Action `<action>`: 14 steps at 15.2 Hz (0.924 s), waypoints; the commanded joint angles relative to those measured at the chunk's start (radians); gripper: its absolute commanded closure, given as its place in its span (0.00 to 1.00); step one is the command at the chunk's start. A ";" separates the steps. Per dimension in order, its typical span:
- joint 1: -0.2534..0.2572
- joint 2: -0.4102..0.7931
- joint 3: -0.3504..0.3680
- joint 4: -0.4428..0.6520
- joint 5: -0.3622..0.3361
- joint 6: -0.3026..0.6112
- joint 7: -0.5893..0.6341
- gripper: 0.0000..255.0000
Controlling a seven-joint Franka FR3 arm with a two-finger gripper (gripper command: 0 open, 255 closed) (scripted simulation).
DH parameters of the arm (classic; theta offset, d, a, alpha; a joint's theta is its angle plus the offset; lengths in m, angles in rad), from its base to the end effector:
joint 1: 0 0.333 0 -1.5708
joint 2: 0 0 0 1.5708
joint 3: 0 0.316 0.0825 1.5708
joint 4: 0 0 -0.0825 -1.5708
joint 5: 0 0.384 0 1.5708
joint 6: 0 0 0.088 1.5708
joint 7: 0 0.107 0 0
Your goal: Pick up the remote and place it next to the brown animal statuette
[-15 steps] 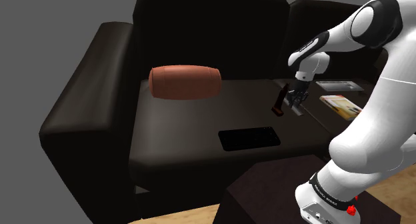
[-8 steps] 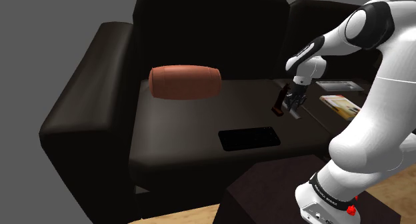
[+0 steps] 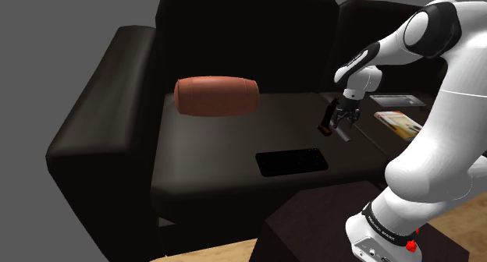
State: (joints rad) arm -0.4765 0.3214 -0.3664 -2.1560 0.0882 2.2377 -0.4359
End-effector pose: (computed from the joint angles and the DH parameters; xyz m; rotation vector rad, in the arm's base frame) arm 0.3617 -0.4036 0.2416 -2.9575 0.6993 0.3105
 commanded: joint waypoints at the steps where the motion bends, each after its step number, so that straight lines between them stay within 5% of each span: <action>1: 0.000 0.000 0.000 0.000 0.000 0.000 0.000 0.00; 6: 0.010 -0.063 -0.012 0.062 -0.030 -0.120 0.021 0.00; 14: 0.010 -0.063 -0.012 0.062 -0.031 -0.120 0.021 0.00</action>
